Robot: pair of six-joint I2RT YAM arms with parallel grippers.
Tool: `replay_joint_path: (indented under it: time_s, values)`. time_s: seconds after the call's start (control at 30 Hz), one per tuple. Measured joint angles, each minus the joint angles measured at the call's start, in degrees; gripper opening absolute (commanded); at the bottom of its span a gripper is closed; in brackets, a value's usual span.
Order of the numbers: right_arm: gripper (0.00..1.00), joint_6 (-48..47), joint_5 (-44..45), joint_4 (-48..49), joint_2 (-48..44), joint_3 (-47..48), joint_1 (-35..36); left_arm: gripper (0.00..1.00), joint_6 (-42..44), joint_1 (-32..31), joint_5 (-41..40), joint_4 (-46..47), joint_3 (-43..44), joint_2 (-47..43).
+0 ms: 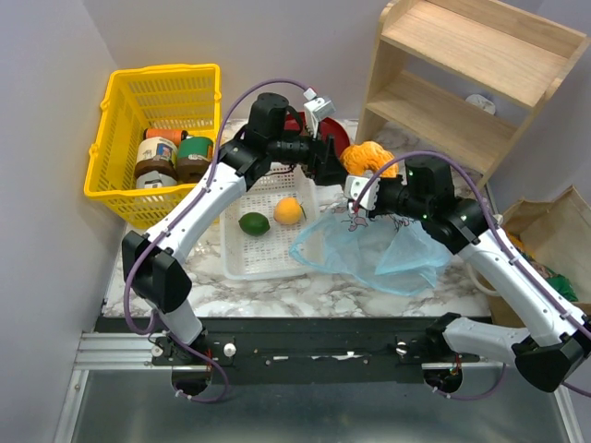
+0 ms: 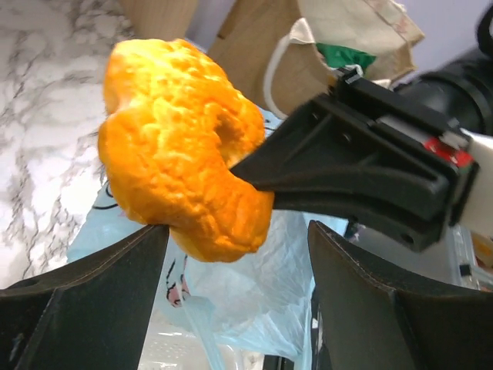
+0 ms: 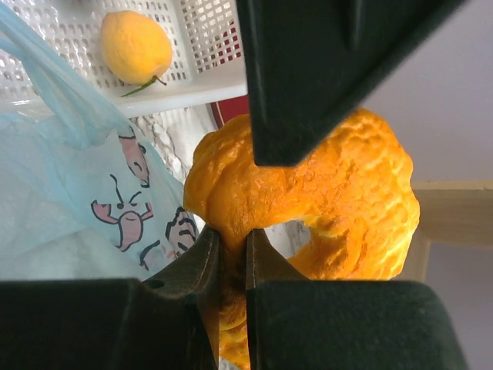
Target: Untie the knot of the grocery bags and take out the mixed food
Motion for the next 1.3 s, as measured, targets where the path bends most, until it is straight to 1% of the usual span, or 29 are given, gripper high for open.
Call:
replay_joint_path:
  time_s: [0.1, 0.17, 0.27, 0.37, 0.4, 0.47, 0.5, 0.53, 0.57, 0.6, 0.63, 0.73, 0.77, 0.8, 0.83, 0.9, 0.97, 1.07, 1.2, 1.3]
  values:
    - [0.0, -0.6, 1.4, 1.1, -0.4, -1.4, 1.0, 0.82, -1.0, -0.3, -5.3, -0.9, -0.3, 0.0]
    - [0.0, -0.8, 1.3, 1.4, -0.9, -2.0, 1.7, 0.82, -1.1, 0.0, -10.2, -1.0, -1.0, 0.0]
    - [0.0, -0.7, 1.4, 1.7, -1.7, -2.7, 2.5, 0.78, -1.3, 0.5, -13.0, -1.6, -2.0, 0.0]
    - [0.0, -0.6, 1.5, 2.2, -1.7, -3.5, 2.6, 0.61, -1.5, 0.3, -13.9, -1.6, -2.7, 0.0]
    - [0.0, -0.6, 1.5, 2.2, -1.7, -3.7, 2.7, 0.47, -1.6, 0.3, -13.2, -1.5, -3.0, 0.0]
    - [0.02, -0.6, 1.5, 2.3, -1.7, -3.9, 2.7, 0.28, -2.5, 0.4, -10.0, -0.8, -3.5, 0.2]
    - [0.17, -0.6, 1.5, 2.3, -1.7, -4.0, 2.7, 0.12, -2.7, 0.5, -7.9, 0.5, -3.8, 0.2]
    - [0.28, -0.5, 1.5, 2.6, -1.7, -4.3, 2.7, 0.05, -3.8, 0.9, -5.1, 2.8, -4.3, 0.5]
    - [0.39, -0.4, 1.6, 3.0, -1.7, -4.5, 2.8, 0.0, -4.2, 1.2, -3.2, 4.3, -4.5, 0.9]
    - [0.54, 0.0, 1.8, 3.8, -1.4, -4.7, 2.8, 0.0, -5.5, 1.8, -1.0, 6.3, -4.5, 1.6]
    - [0.59, 1.0, 2.5, 4.4, -1.0, -4.7, 2.8, 0.0, -6.6, 2.3, 0.3, 7.9, -4.5, 2.3]
    - [0.68, 4.5, 4.8, 6.4, 1.9, -4.0, 2.8, 0.0, -12.0, 5.5, 2.9, 13.5, -4.5, 5.5]
    - [0.74, 5.8, 5.6, 6.7, 3.1, -3.1, 2.8, 0.0, -13.0, 6.5, 3.1, 14.4, -4.5, 6.6]
    - [0.82, 7.1, 6.3, 6.8, 4.2, -2.1, 2.8, 0.0, -13.8, 7.8, 3.0, 14.5, -3.9, 7.9]
    - [0.85, 8.8, 7.0, 6.8, 4.7, -1.4, 2.8, 0.0, -14.3, 9.2, 2.6, 14.2, -3.0, 9.6]
    - [0.89, 12.2, 8.1, 6.4, 4.4, -0.6, 2.3, 0.0, -14.6, 12.0, 0.0, 13.9, 0.9, 13.7]
    - [0.89, 15.6, 9.3, 5.4, 3.2, 0.4, 1.9, 0.0, -14.6, 13.9, -2.6, 12.9, 5.8, 17.7]
    - [0.89, 19.7, 11.5, 2.8, 1.9, 2.4, 1.4, 0.0, -14.4, 16.0, -8.1, 12.6, 15.7, 24.7]
    - [0.89, 22.9, 14.1, -1.0, 2.0, 4.5, 1.2, 0.0, -14.5, 15.7, -13.5, 13.7, 25.1, 31.9]
    - [0.89, 23.9, 15.9, -3.7, 3.4, 5.9, 1.1, 0.0, -14.4, 15.2, -17.1, 14.4, 29.2, 36.4]
